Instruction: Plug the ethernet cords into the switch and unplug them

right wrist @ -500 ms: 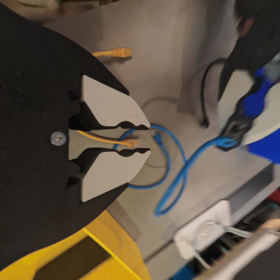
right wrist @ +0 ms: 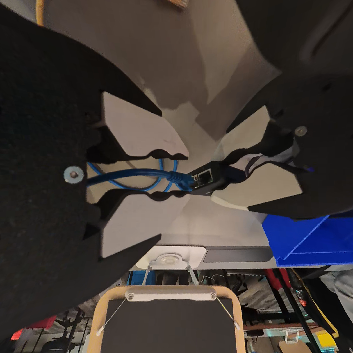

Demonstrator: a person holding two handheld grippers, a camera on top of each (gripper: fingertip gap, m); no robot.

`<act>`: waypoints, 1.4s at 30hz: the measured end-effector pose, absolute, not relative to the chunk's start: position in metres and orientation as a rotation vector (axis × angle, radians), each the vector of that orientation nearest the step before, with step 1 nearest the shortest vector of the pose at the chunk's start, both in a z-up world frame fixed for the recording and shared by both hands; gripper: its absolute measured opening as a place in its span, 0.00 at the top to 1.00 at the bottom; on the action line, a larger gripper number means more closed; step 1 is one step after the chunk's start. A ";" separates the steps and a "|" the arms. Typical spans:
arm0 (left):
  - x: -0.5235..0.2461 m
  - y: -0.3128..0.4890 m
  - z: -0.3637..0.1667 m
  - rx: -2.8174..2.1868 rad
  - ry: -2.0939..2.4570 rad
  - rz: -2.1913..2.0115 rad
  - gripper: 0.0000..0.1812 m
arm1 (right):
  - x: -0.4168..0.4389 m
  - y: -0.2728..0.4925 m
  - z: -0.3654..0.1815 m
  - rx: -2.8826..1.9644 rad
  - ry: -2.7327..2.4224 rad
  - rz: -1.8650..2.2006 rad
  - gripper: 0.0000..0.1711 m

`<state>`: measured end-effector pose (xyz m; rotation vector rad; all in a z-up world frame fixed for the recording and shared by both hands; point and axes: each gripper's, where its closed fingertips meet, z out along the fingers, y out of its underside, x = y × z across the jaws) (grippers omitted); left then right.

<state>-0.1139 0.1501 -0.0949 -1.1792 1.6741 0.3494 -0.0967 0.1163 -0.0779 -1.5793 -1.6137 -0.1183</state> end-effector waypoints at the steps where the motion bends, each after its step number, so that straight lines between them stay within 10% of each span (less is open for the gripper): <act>1: -0.113 0.149 -0.095 -1.180 1.675 0.346 0.87 | -0.096 0.118 -0.079 -1.589 -1.614 -0.128 0.83; 30: -0.106 0.141 -0.100 -1.257 1.686 0.292 0.87 | -0.089 0.118 -0.081 -1.526 -1.699 -0.237 0.93; 42: -0.112 0.151 -0.099 -1.152 1.652 0.426 0.87 | -0.086 0.115 -0.076 -2.019 -1.061 0.298 0.79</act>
